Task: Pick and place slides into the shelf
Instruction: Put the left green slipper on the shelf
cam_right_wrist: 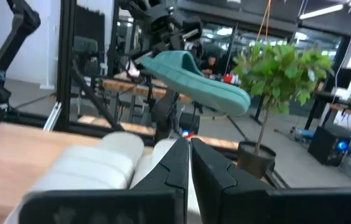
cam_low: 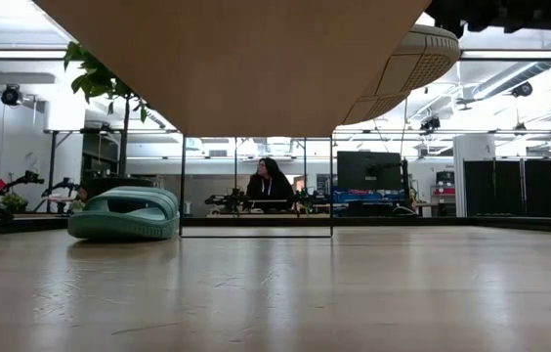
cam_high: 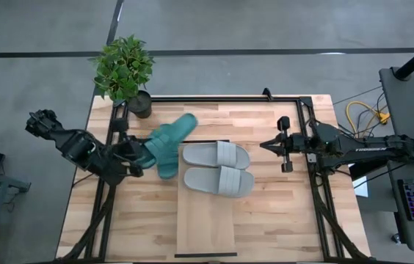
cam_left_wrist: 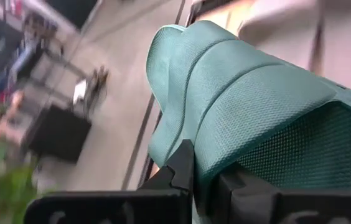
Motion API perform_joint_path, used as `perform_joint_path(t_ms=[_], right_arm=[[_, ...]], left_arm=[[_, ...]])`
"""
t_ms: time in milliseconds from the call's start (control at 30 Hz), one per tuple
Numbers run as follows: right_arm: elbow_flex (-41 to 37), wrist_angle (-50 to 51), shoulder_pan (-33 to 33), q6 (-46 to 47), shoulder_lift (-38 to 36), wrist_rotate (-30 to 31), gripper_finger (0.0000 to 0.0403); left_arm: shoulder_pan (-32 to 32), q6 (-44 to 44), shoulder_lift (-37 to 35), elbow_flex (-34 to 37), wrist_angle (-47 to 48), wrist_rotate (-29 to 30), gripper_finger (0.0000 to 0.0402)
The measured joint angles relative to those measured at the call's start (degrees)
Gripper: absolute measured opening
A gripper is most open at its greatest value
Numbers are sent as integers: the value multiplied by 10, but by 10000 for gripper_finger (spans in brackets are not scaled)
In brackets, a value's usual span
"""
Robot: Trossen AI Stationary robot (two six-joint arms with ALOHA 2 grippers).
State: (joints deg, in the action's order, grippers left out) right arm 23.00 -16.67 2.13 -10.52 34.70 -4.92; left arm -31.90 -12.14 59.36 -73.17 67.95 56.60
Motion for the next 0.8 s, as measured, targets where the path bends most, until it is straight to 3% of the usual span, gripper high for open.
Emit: perform_joint_path(t_ms=[100,300,600,800], right_arm=[[0,-19,-4,-23,0,0,11],[8,-47,-61,-176,3,-11,52],[86,13,-101,-267,30,20,146],[140,49,-100,-305,90,20,177]], left_arm=[[0,107,3,0,-93,0,0],[0,243,0,1,-230,-10,0],[0,261,8,10,-313,-89,0],[0,267,33,10,-343,-129,0]])
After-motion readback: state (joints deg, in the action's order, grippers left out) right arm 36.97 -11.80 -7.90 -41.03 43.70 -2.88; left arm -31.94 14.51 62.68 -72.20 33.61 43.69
